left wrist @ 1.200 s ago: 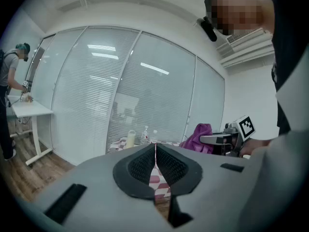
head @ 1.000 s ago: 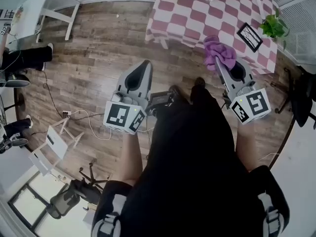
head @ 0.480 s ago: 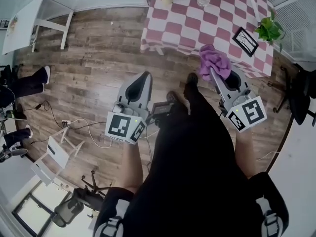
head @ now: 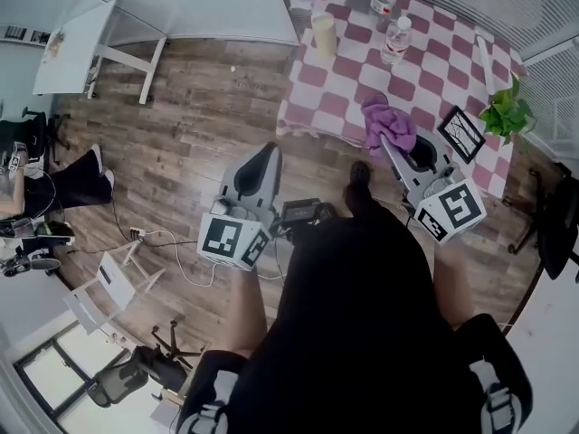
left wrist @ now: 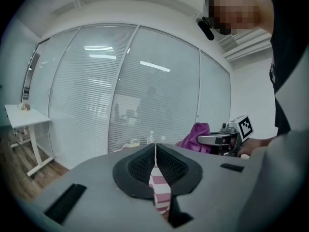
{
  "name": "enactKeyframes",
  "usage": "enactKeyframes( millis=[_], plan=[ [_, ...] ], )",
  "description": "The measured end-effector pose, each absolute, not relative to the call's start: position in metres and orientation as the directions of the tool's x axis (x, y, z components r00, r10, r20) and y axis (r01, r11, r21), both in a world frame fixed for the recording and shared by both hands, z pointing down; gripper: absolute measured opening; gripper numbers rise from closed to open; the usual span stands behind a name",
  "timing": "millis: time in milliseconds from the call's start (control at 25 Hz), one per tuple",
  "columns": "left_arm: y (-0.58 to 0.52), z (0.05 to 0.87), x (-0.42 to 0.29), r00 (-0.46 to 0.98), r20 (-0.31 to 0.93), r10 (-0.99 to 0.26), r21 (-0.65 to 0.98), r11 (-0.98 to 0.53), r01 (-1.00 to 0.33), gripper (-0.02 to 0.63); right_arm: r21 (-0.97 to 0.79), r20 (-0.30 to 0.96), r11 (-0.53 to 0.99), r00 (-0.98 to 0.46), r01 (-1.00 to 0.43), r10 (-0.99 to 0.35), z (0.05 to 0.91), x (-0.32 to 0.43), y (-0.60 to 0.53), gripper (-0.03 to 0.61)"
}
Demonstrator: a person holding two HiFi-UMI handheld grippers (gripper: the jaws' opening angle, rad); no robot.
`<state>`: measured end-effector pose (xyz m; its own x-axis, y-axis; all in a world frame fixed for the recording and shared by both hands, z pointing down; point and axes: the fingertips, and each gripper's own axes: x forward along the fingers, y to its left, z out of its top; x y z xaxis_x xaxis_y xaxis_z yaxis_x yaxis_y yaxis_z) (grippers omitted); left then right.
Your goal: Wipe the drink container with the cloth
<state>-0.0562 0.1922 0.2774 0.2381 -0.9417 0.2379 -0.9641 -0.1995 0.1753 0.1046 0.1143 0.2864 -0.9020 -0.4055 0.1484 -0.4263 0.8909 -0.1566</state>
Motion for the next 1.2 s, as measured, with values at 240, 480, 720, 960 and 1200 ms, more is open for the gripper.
enactKeyframes(
  millis=[240, 480, 720, 960, 1200],
  plan=[
    [0.142, 0.265, -0.063, 0.170, 0.244, -0.955, 0.132, -0.140, -0.981, 0.037, -0.156, 0.131, 0.920, -0.931, -0.359, -0.341, 0.282, 0.090, 0.059, 0.096],
    [0.112, 0.265, -0.064, 0.132, 0.285, -0.949, 0.121, -0.101, -0.987, 0.037, -0.198, 0.152, 0.920, -0.938, -0.339, -0.313, 0.295, 0.085, 0.020, 0.097],
    [0.088, 0.272, -0.088, 0.172, 0.287, -0.942, 0.143, -0.135, -0.980, 0.037, -0.210, 0.162, 0.904, -0.925, -0.373, -0.344, 0.303, 0.069, 0.003, 0.097],
    [0.046, 0.275, -0.108, 0.306, 0.261, -0.916, 0.167, -0.269, -0.948, 0.037, -0.173, 0.166, 0.866, -0.880, -0.470, -0.445, 0.295, 0.047, -0.005, 0.098],
    [0.005, 0.281, -0.121, 0.473, 0.250, -0.845, 0.170, -0.442, -0.881, 0.037, -0.148, 0.194, 0.799, -0.810, -0.582, -0.554, 0.292, 0.022, -0.012, 0.100]
  ],
)
